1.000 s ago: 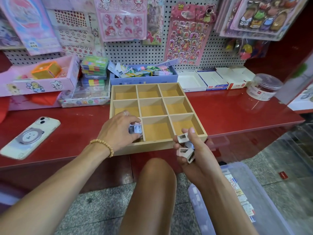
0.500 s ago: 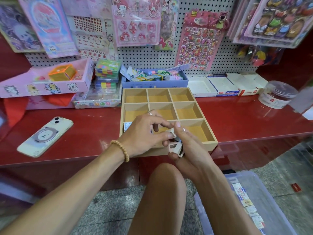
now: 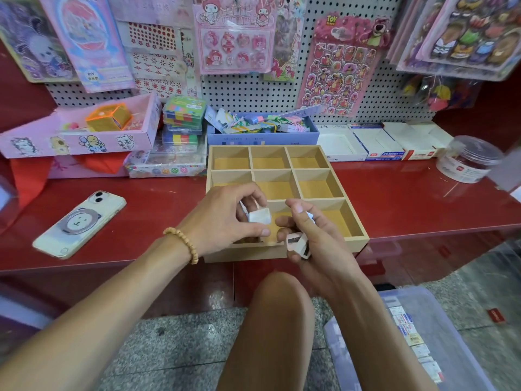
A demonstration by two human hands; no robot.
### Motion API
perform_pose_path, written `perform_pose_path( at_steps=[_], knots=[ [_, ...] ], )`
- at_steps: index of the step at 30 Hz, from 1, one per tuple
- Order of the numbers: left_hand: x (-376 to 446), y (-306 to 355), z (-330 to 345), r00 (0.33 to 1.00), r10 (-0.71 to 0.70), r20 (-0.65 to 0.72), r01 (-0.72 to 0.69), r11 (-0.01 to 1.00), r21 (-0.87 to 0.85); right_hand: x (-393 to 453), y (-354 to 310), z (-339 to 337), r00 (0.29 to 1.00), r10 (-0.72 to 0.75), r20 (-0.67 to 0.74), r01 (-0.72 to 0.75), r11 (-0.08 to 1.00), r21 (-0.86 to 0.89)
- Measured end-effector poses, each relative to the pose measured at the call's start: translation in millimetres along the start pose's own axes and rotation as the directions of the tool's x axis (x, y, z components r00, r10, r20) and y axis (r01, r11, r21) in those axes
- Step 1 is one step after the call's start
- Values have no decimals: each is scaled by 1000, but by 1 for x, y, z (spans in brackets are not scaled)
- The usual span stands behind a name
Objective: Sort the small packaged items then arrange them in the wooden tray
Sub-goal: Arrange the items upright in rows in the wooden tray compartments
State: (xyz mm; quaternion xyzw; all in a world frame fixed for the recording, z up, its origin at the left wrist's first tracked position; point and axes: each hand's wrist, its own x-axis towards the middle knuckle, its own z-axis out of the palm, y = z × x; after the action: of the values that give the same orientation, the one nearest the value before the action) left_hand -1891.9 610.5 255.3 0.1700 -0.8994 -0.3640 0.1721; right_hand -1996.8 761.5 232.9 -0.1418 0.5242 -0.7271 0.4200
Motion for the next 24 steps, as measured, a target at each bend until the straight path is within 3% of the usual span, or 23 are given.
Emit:
perform_pose_path(
  at_steps=[5,14,24],
  knots=[
    [-2,-27,-13,1000,3,-29,7,941,337,2,1,-6,992,27,-124,-27,1000,3],
    [0,-43,-7,991,-88,103,50,943,329,2,7,-14,993,73,-94,-77,996,-39],
    [2,-45,6,993,-85,82,48,926,374,0,9,-20,990,88,-107,-98,991,-92]
  ],
)
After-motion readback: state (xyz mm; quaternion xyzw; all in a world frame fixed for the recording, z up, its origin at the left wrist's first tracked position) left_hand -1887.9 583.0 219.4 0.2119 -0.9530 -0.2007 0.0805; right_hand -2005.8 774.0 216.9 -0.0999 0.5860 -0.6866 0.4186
